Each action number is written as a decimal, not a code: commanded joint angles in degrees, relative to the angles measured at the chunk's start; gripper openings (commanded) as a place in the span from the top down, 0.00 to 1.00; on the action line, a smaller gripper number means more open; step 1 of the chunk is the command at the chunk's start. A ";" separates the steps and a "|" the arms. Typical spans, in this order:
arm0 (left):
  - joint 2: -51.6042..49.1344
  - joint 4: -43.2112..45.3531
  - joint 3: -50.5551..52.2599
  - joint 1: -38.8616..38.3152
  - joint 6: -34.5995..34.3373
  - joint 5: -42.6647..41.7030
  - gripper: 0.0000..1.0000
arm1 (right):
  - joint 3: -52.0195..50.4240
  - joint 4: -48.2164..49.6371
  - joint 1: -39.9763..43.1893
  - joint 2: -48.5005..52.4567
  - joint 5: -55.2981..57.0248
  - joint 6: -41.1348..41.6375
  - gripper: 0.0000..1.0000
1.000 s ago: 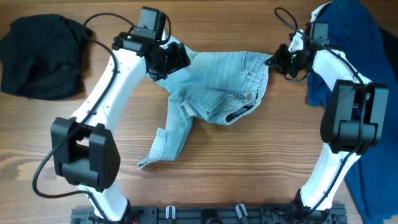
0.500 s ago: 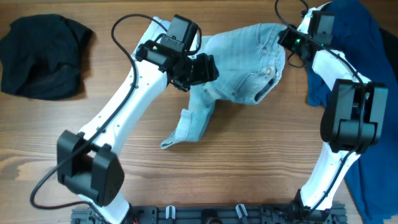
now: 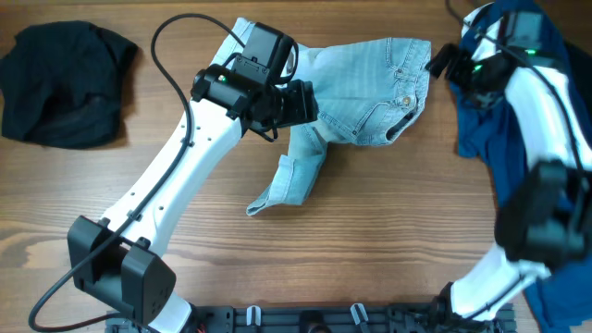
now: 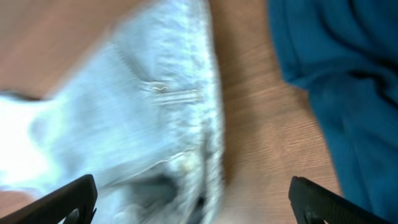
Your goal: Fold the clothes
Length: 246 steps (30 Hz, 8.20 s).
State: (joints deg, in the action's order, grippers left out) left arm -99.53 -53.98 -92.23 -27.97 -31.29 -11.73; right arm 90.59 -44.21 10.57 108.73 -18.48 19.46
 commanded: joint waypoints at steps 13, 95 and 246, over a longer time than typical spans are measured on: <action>1.29 -3.72 -0.83 7.28 3.91 3.72 0.28 | -7.80 -11.74 -7.48 -14.99 -9.55 -3.91 0.00; -9.14 -29.16 4.66 -20.90 -4.96 -11.58 0.29 | -12.26 -2.95 -4.11 -5.09 -16.20 0.09 0.96; -14.93 30.60 7.06 16.09 14.34 15.96 0.07 | -9.20 13.46 -1.86 -2.21 3.39 -8.28 0.00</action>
State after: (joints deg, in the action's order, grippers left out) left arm -113.67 -17.85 -84.95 -11.84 -13.63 8.16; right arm 81.32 -28.56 8.32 105.75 -15.57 5.19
